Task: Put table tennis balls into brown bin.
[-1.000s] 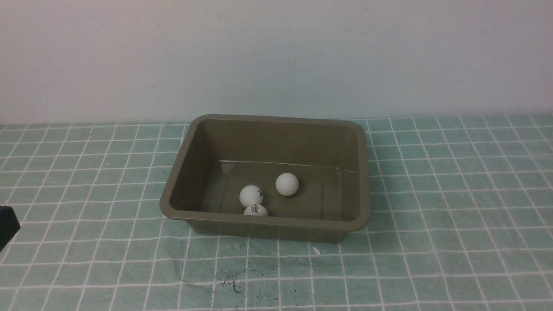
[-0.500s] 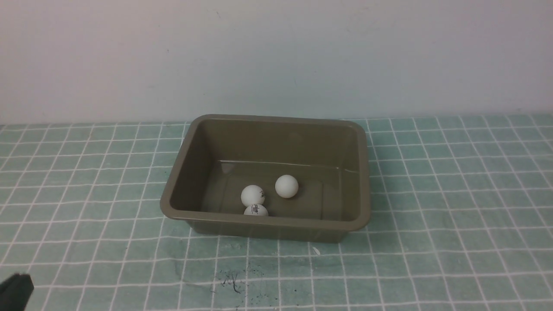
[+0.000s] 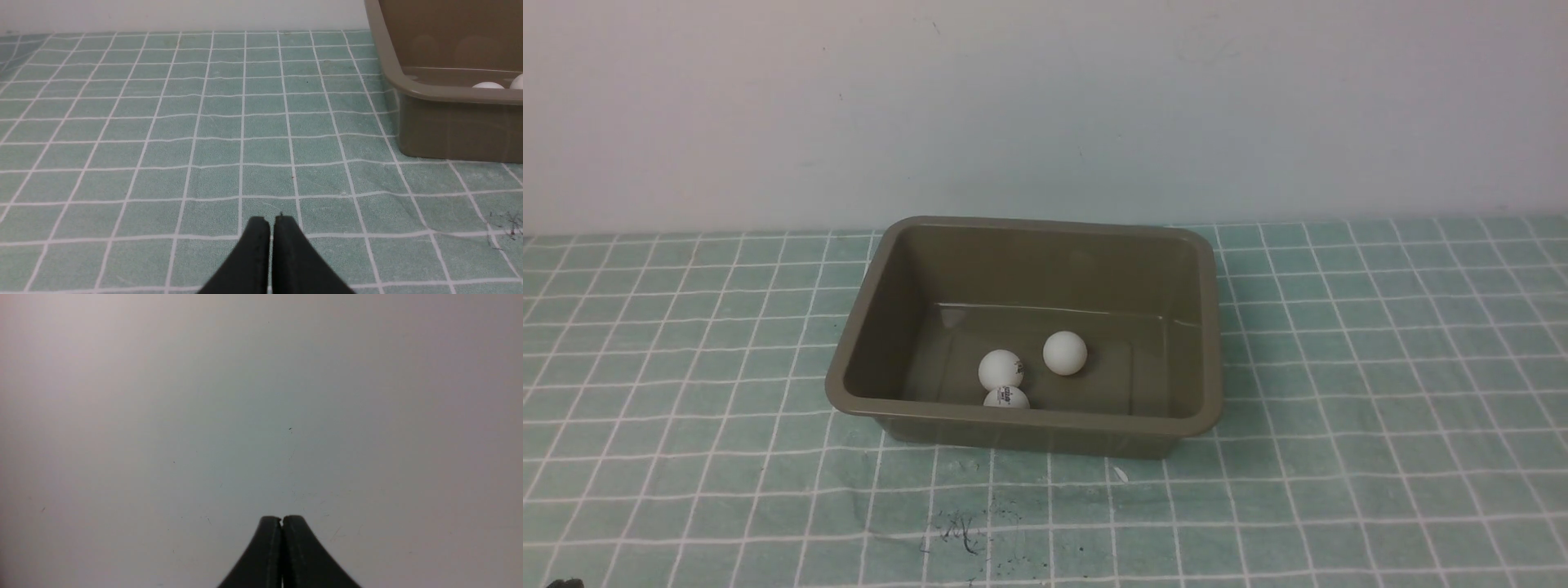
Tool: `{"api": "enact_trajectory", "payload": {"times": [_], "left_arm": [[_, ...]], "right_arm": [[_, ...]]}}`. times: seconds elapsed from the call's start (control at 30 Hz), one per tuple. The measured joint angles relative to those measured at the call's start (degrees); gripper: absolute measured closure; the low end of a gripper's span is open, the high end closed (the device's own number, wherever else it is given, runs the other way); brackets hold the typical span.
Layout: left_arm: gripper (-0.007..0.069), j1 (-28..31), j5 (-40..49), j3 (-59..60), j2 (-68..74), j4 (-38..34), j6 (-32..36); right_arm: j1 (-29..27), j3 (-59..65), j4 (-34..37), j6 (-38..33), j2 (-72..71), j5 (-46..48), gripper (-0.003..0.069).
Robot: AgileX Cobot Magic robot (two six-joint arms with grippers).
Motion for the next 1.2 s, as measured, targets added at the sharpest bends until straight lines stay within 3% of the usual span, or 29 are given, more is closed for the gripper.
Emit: {"api": "enact_trajectory", "payload": {"times": [0.83, 0.93, 1.07, 1.2], "left_arm": [[0.0629, 0.0, 0.0, 0.0, 0.0, -0.2, 0.0], [0.0629, 0.0, 0.0, 0.0, 0.0, -0.2, 0.0], [0.0629, 0.0, 0.0, 0.0, 0.0, -0.2, 0.0], [0.0629, 0.0, 0.0, 0.0, 0.0, -0.2, 0.0]], "right_arm": [[0.0, 0.0, 1.9, -0.6, 0.0, 1.7, 0.0672], [0.0, 0.0, 8.0, -6.9, 0.0, 1.7, 0.0672], [0.0, 0.0, 19.7, -22.5, 0.0, 1.8, 0.0672], [0.0, 0.3, 23.7, -29.8, 0.0, 3.1, 0.0672]]}}
